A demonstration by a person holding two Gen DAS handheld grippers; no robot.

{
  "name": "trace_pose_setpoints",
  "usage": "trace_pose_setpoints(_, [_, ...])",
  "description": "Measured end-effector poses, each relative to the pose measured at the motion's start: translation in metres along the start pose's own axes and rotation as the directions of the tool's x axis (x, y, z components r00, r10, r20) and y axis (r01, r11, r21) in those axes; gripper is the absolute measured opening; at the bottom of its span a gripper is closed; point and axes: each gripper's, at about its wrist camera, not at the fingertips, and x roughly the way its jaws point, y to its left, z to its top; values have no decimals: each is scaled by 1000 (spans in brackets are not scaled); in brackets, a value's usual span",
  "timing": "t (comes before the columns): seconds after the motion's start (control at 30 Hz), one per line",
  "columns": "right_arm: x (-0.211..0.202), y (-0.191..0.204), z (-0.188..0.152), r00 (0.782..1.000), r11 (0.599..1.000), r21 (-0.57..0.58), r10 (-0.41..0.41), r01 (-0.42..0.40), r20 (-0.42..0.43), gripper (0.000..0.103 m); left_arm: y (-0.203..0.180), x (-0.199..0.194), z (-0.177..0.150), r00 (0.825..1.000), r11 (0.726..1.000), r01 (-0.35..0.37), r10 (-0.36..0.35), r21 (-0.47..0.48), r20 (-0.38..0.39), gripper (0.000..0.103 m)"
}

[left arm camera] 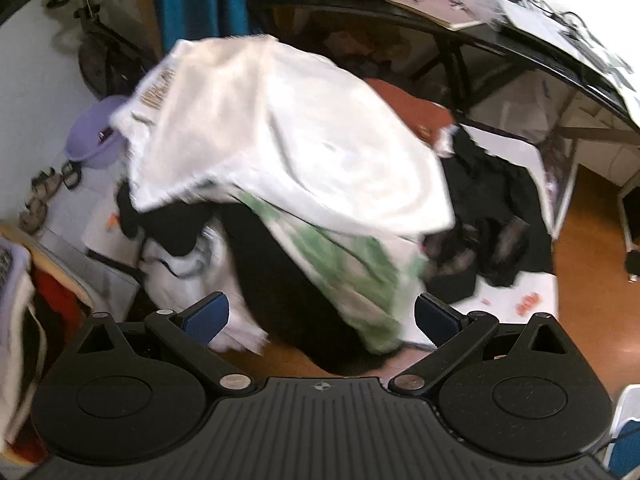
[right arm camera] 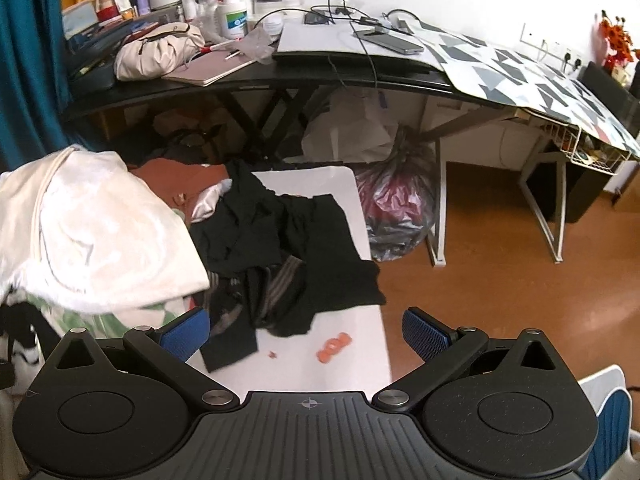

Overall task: Fold clothes
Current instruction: 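Move both tools toward the white fluffy coat on the pile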

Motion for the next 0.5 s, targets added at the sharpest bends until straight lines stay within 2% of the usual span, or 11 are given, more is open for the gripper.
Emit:
trace_pose_setpoints(0.2, [25, 66, 26, 998, 998, 47, -34, 37, -46, 102, 79, 30, 34, 998, 997, -59, 59, -42, -18, 101])
trace_pose_setpoints(0.3, [36, 102, 38, 997, 999, 26, -40, 42, -64, 102, 115, 45, 49, 997, 995, -66, 63, -79, -33, 101])
trace_pose_setpoints(0.5, [55, 159, 59, 995, 999, 31, -9, 12, -102, 102, 148, 64, 71, 998, 994, -53, 51, -96, -25, 101])
